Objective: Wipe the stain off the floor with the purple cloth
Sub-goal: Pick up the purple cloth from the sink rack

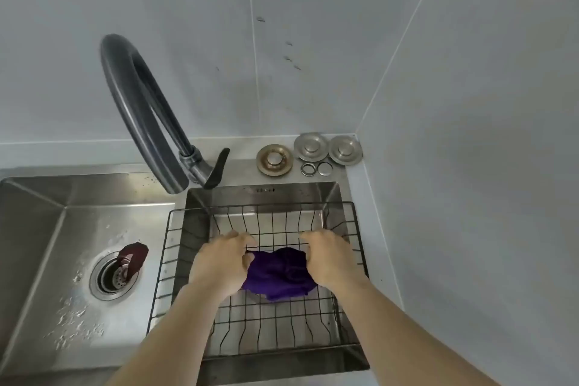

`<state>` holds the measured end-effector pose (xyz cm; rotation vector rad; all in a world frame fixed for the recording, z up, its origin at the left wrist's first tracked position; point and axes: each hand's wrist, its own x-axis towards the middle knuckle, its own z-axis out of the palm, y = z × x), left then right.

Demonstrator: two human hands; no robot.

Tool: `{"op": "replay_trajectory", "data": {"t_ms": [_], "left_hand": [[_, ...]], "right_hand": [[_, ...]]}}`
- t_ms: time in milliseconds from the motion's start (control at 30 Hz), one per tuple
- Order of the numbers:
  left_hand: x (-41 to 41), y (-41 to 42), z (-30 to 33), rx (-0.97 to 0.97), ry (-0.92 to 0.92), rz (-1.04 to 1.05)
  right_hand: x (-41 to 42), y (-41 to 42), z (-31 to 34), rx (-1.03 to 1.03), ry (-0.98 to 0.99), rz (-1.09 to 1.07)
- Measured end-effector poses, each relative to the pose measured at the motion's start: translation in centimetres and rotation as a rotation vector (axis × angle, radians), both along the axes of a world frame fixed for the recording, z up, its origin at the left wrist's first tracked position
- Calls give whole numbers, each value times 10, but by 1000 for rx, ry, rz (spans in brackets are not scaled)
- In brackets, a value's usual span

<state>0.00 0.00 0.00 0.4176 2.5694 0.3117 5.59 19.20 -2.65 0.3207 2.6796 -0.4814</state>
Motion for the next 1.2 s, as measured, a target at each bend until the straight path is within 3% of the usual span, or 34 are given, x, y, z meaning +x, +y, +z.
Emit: {"op": "replay_trajectory", "data": {"t_ms": [200,600,933,1200], "left_hand": [[-4,13,-32,-67,-81,-21],[-3,4,-34,-100,2,45],[19,-32,43,51,269,27],[96,-92,137,173,573,23]], "right_hand": [[-4,3,-30,-25,-20,-58],[2,4,-33,-63,72,-161],[22,-15,51,-37,275,-144],[97,-65,163,43,484,-107]]}}
